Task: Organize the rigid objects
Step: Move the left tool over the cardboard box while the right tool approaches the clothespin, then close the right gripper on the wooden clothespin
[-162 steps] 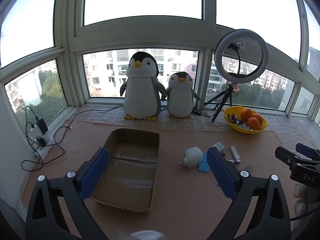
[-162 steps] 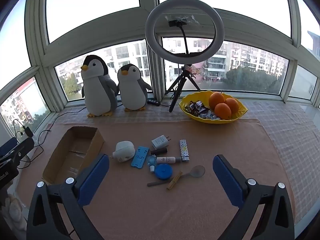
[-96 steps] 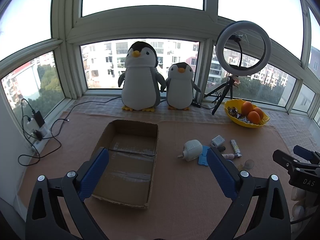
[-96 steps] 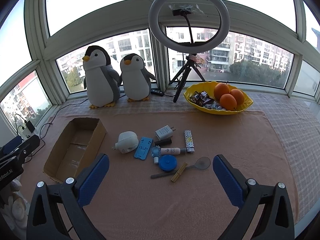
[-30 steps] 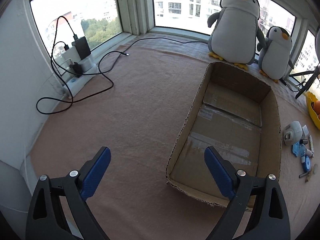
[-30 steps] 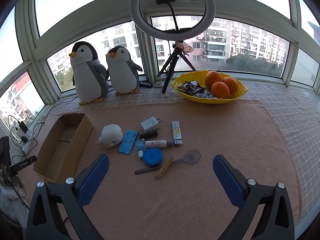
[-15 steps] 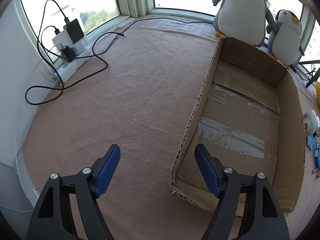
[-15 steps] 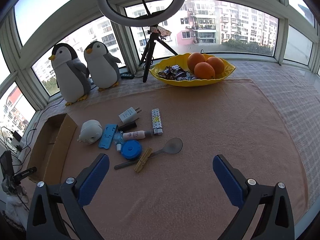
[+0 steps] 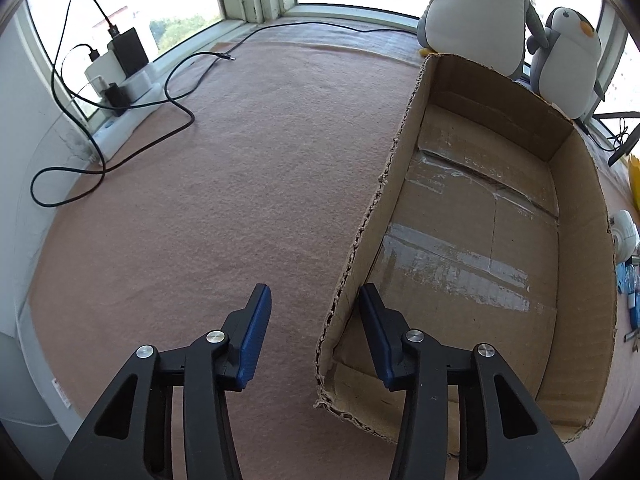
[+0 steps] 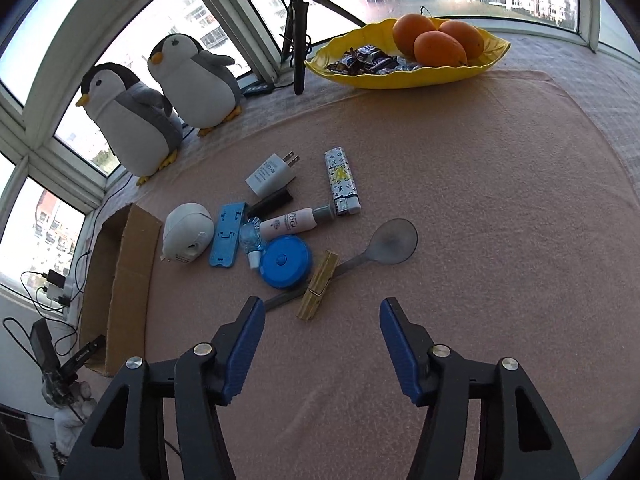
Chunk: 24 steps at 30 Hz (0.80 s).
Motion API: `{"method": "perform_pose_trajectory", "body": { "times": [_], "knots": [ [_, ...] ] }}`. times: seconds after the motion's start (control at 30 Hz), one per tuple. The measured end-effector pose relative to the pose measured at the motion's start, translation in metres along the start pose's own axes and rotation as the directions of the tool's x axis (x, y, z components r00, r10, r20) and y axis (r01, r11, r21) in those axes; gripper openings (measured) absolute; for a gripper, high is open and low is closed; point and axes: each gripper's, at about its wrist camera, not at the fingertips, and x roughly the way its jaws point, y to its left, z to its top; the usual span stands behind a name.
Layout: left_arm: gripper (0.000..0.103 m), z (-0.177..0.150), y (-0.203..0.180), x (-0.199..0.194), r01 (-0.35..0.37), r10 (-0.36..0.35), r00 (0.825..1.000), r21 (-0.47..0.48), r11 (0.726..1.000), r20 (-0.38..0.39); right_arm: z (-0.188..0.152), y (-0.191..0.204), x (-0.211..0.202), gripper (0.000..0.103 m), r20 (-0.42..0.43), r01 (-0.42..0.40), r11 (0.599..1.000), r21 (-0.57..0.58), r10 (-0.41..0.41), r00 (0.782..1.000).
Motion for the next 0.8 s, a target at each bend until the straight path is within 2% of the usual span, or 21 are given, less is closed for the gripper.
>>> {"method": "perform_pose_trajectory", "body": {
  "times": [0.2,0.33,0.6,0.8],
  "knots": [
    [0.041,0.0,-0.005,0.0,-0.01,0.01,1.0,0.019,1.0,0.011,0.007,0.001,0.03,0.034,-0.096,-0.031,0.998,0.057,0.037,0.995],
    [0.041,0.0,-0.004,0.001,-0.006,0.006,1.0,0.018,1.0,0.014,0.012,-0.002,0.043,0.031,-0.137,-0.048,0.993,0.109,0.063,0.989],
    [0.041,0.0,-0.003,0.001,0.0,0.0,1.0,0.018,1.0,0.019,0.018,-0.005,0.063,0.025,-0.18,-0.004,0.991,0.132,0.028,0.983],
    [0.041,0.0,-0.003,0.001,0.0,0.0,1.0,0.019,1.0,0.019,0.021,-0.002,0.073,0.025,-0.195,0.012,0.993,0.113,0.011,0.981]
  ]
}}
